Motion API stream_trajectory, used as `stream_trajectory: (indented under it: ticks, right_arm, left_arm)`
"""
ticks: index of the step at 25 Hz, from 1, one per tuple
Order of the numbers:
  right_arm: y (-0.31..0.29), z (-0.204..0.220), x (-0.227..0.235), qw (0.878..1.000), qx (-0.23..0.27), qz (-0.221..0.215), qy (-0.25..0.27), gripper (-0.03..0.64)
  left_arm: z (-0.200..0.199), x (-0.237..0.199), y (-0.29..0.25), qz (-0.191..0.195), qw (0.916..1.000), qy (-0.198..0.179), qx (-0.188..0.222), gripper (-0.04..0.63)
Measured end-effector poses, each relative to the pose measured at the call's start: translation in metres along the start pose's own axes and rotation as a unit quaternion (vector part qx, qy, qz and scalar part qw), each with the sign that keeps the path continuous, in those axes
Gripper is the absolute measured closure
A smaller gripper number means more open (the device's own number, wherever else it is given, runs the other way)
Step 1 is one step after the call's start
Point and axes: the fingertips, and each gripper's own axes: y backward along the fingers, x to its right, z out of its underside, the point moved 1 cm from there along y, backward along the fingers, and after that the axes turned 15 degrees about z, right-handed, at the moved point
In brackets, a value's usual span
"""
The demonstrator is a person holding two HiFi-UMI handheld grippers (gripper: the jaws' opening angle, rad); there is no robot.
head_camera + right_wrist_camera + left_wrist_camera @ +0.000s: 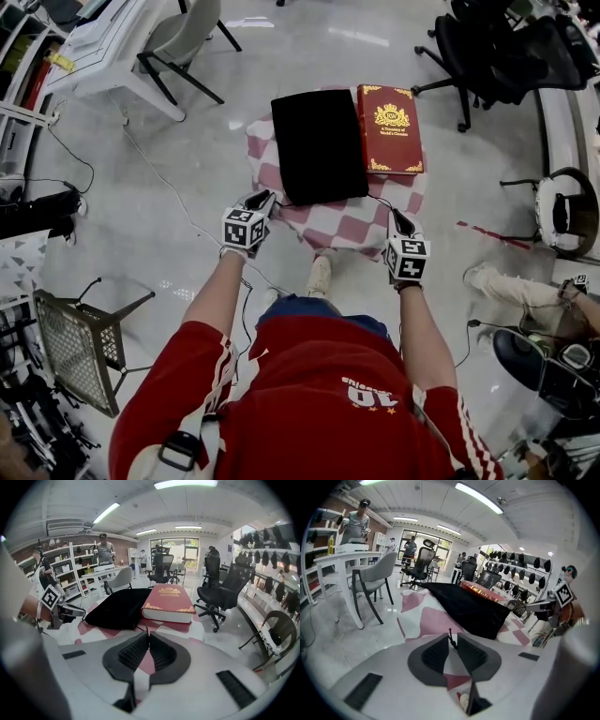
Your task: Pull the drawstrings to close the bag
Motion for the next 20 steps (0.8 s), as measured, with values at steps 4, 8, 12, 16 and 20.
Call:
stream_trajectory:
  ticks: [4,8,12,16,20]
  right_arm:
    - [-0.002,0.0,0.001,1.0,0.0,-0.001,-0.004,0.589]
    - [0.0,-0.003,-0.001,1.0,0.0,-0.006,-0.004,0.589]
    - [0.006,-0.009,-0.005,1.0,0.006,-0.016,-0.004,0.589]
    - [0.015,-0.021,-0.009,0.999,0.024,-0.025,-0.006,0.589]
    - [0.037,-0.034,-0.005,0.999,0.038,-0.029,-0.012,0.589]
  left_arm:
    - [-0.001,0.008,-0.003,0.012,0.9999,-0.008,-0.002,0.575]
    - [-0.009,0.017,0.003,0.025,0.9995,-0.016,0.007,0.581]
    - [-0.021,0.023,0.017,0.023,0.9993,-0.018,0.023,0.586]
    - [-0.036,0.037,0.032,0.029,0.9985,-0.033,0.032,0.586]
    - [-0.053,0.057,0.053,0.026,0.9976,-0.047,0.045,0.586]
